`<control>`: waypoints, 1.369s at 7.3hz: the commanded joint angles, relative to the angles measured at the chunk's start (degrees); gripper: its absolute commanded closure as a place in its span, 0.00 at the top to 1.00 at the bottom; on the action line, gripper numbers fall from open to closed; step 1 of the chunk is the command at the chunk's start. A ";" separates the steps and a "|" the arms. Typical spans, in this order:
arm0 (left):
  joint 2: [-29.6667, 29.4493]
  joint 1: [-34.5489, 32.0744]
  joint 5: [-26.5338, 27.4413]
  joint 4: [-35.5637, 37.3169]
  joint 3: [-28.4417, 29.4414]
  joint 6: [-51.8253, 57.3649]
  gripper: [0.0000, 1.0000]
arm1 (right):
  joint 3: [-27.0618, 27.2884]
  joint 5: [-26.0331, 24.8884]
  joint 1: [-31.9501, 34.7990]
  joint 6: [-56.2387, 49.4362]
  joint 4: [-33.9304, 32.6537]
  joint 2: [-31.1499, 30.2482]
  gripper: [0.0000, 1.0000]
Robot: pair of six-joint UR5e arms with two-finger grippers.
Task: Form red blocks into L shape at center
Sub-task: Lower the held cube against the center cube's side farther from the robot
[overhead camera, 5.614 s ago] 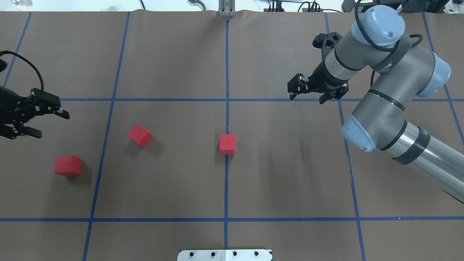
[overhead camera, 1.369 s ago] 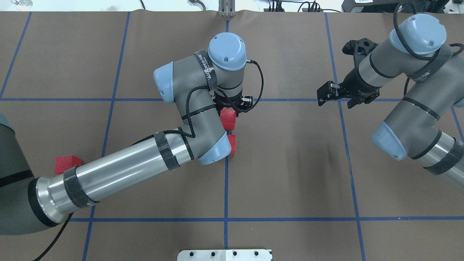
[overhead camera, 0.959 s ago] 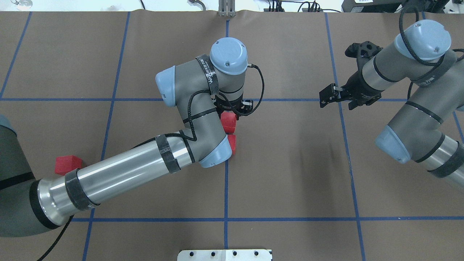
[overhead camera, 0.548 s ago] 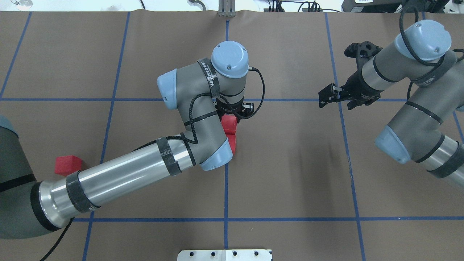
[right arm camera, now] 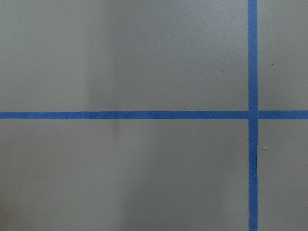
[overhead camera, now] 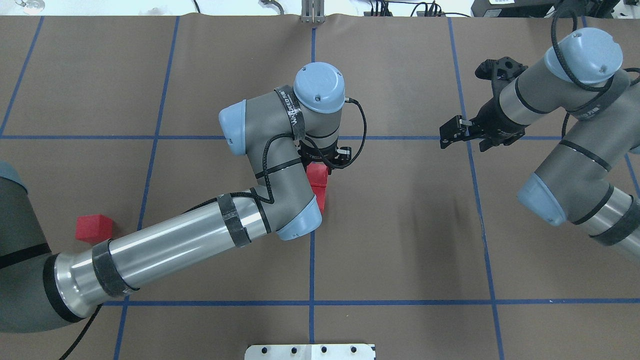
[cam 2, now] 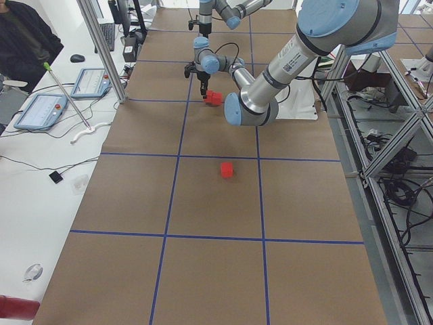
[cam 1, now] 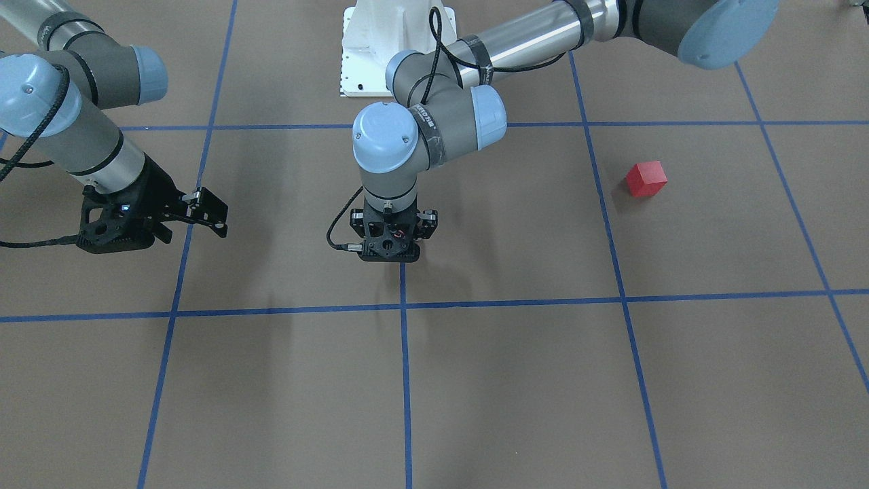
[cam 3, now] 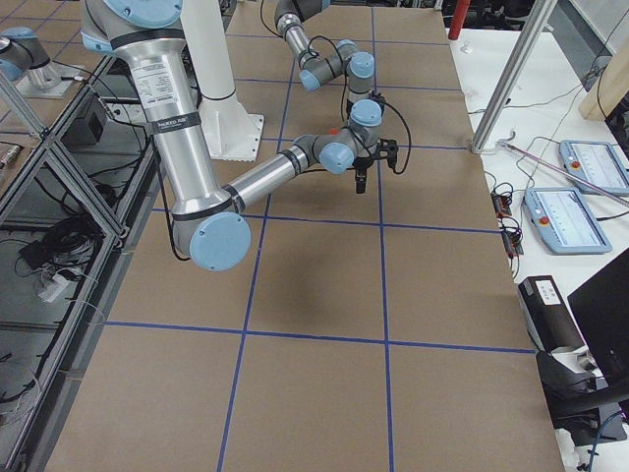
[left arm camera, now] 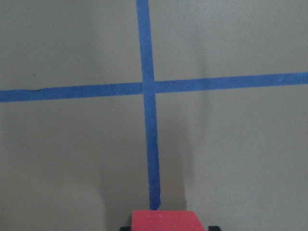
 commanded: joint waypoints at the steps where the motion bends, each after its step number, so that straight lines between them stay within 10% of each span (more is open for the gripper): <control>1: 0.52 0.11 -0.06 -0.02 -0.24 -0.01 0.00 | 0.00 -0.08 0.00 0.00 -0.05 0.08 0.99; 10: 0.87 0.20 -0.06 -0.90 -0.50 0.08 0.00 | 0.00 -0.25 0.00 0.44 -0.05 0.08 0.99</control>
